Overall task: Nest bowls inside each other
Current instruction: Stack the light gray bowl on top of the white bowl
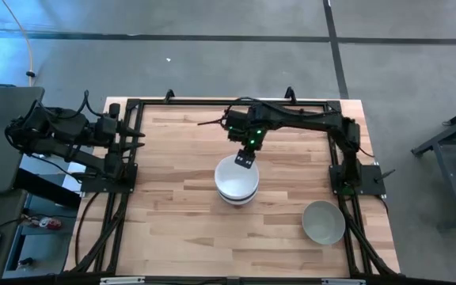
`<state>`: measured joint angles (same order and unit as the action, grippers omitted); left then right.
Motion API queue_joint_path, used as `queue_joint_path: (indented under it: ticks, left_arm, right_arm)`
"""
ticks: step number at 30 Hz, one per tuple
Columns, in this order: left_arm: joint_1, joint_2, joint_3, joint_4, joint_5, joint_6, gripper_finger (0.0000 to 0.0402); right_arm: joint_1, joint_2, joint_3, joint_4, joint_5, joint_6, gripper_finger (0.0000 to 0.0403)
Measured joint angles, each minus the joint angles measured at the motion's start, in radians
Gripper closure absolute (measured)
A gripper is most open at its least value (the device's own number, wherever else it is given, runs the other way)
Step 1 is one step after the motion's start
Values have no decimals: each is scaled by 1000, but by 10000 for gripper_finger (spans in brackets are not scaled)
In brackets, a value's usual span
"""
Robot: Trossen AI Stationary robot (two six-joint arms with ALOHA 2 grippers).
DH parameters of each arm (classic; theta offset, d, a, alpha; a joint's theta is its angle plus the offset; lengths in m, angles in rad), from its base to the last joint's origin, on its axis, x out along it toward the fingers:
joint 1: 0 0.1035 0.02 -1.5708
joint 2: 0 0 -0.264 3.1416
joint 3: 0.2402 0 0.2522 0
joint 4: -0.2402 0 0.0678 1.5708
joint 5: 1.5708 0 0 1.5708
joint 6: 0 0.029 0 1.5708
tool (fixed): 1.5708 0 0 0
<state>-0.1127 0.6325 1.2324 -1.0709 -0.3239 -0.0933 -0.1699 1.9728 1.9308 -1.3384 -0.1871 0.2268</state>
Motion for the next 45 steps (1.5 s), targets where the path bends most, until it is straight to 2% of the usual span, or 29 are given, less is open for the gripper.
queue_joint_path:
  ticks: [8, 14, 18, 23, 32, 39, 45]
  left_arm:
    - [0, 0, 0, -1, -1, 0, 288]
    - [0, 0, 0, -1, -1, 0, 288]
    - [0, 0, 0, 9, -1, 0, 288]
    - [0, 2, -8, 36, -1, 0, 288]
    - [0, 26, -8, 78, -1, 2, 288]
    - [0, 55, -8, 96, -1, 8, 288]
    - [0, 80, -8, 99, -1, 7, 288]
  right_arm:
    - [50, -120, 0, -234, -7, -3, 203]
    - [168, -223, -60, -233, -27, 16, 203]
    - [233, -300, -187, -231, -23, 113, 203]
    - [311, -404, -414, -218, -24, 267, 203]
    - [455, -571, -784, -70, -31, 479, 203]
    - [535, -648, -960, -25, -31, 586, 203]
    - [560, -679, -1063, 90, -31, 621, 203]
